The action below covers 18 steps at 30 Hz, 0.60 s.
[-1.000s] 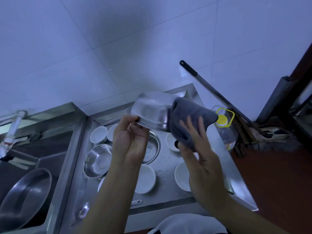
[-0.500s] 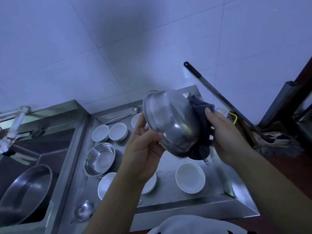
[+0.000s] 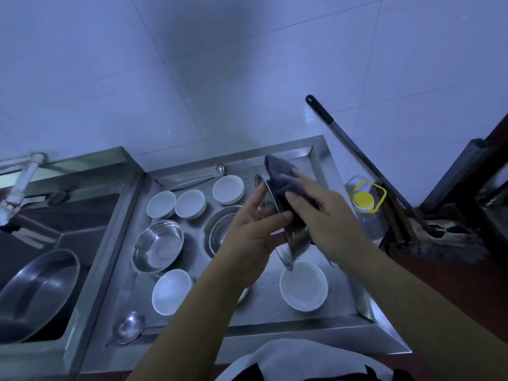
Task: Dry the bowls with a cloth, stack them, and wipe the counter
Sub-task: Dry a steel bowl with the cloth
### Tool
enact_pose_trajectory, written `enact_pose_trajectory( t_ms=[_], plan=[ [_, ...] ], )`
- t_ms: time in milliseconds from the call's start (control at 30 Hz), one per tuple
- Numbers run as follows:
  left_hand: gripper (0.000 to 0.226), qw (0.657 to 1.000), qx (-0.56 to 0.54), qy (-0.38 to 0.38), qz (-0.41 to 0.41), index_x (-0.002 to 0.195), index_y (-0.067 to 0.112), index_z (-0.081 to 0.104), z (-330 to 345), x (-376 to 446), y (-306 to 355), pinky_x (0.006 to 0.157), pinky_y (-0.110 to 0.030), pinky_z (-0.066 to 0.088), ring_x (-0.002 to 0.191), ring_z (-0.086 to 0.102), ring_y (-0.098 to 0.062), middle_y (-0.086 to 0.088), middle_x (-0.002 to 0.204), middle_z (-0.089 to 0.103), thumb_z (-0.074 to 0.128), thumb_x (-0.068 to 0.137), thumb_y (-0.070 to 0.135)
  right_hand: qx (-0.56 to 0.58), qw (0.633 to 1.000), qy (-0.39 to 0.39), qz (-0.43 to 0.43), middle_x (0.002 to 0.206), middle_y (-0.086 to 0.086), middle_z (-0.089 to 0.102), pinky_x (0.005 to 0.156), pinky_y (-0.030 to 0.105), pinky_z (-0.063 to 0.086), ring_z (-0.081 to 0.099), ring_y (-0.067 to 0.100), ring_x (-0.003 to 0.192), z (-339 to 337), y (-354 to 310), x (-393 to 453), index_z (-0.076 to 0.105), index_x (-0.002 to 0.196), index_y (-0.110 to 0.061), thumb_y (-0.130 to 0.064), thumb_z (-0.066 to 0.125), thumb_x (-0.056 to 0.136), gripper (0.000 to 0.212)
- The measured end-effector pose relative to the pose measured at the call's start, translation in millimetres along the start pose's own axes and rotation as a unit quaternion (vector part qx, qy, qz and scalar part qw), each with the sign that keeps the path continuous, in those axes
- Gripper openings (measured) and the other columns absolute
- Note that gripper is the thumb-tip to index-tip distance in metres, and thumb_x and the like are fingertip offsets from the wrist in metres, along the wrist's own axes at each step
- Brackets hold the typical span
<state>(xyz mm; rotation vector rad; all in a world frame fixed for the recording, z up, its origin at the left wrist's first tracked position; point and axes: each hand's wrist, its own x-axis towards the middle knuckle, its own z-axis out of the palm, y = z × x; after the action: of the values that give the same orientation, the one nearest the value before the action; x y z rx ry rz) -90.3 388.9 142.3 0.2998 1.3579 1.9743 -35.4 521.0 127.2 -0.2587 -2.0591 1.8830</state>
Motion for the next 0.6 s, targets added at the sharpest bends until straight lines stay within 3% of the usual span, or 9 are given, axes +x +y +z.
enact_pose_trajectory(
  t_ms=[67, 133, 233, 333, 467, 600],
  plan=[
    [0.056, 0.999, -0.030, 0.031, -0.015, 0.146, 0.002, 0.047, -2.8, -2.2, 2.7, 0.081, -0.038, 0.060, 0.096, 0.065, -0.028, -0.021, 0.115, 0.062, 0.062, 0.093, 0.012, -0.076, 0.996, -0.018, -0.031, 0.154, -0.016, 0.043, 0.121, 0.030, 0.027, 0.029, -0.002, 0.146, 5.0, 11.6, -8.7, 0.062, 0.128, -0.044, -0.031, 0.052, 0.093, 0.039],
    [0.060, 0.993, -0.072, 0.084, -0.035, 0.144, -0.003, 0.048, -4.8, -3.8, 2.2, 0.079, -0.035, 0.059, 0.100, 0.064, -0.027, -0.024, 0.117, 0.064, 0.058, 0.093, 0.029, -0.142, 0.987, -0.038, -0.068, 0.157, -0.020, 0.036, 0.124, 0.039, 0.022, 0.018, 0.007, 0.152, 10.7, 20.7, -17.8, 0.059, 0.134, -0.041, -0.030, 0.051, 0.094, 0.042],
    [0.046, 0.989, -0.081, 0.116, -0.032, 0.131, 0.003, 0.062, -8.0, -4.2, 1.3, 0.075, -0.035, 0.062, 0.104, 0.064, -0.027, -0.023, 0.119, 0.066, 0.049, 0.099, 0.034, -0.194, 0.971, -0.056, -0.131, 0.160, -0.018, 0.032, 0.124, 0.046, 0.019, 0.009, 0.012, 0.155, 15.8, 28.3, -26.2, 0.054, 0.140, -0.039, -0.026, 0.052, 0.097, 0.045],
    [0.043, 0.996, 0.021, 0.081, -0.024, 0.136, 0.011, 0.058, -6.2, -6.6, 0.0, 0.073, -0.039, 0.061, 0.090, 0.072, -0.020, -0.011, 0.105, 0.075, 0.040, 0.106, 0.036, -0.111, 0.988, -0.049, -0.095, 0.159, -0.012, 0.035, 0.124, 0.032, 0.018, 0.019, 0.008, 0.152, 11.9, 21.9, -10.3, 0.053, 0.137, -0.041, -0.029, 0.050, 0.097, 0.042],
    [0.040, 0.996, 0.070, 0.033, -0.031, 0.142, 0.020, 0.054, 2.5, -9.6, -13.0, 0.086, -0.052, 0.057, 0.100, 0.070, -0.029, -0.014, 0.117, 0.072, 0.043, 0.107, 0.036, -0.058, 0.996, -0.064, -0.028, 0.140, -0.013, 0.060, 0.115, 0.039, 0.039, 0.053, 0.002, 0.130, -2.0, 13.0, 21.9, 0.064, 0.132, -0.030, -0.031, 0.052, 0.099, 0.035],
    [0.039, 0.997, 0.010, 0.047, -0.061, 0.136, 0.015, 0.059, 1.5, -4.7, -12.5, 0.081, -0.051, 0.061, 0.091, 0.073, -0.025, -0.011, 0.101, 0.075, 0.039, 0.109, 0.035, -0.089, 0.991, -0.095, -0.018, 0.149, -0.016, 0.050, 0.121, 0.036, 0.031, 0.039, -0.004, 0.140, -9.2, 20.3, 18.8, 0.064, 0.131, -0.035, -0.034, 0.051, 0.095, 0.039]
  ],
)
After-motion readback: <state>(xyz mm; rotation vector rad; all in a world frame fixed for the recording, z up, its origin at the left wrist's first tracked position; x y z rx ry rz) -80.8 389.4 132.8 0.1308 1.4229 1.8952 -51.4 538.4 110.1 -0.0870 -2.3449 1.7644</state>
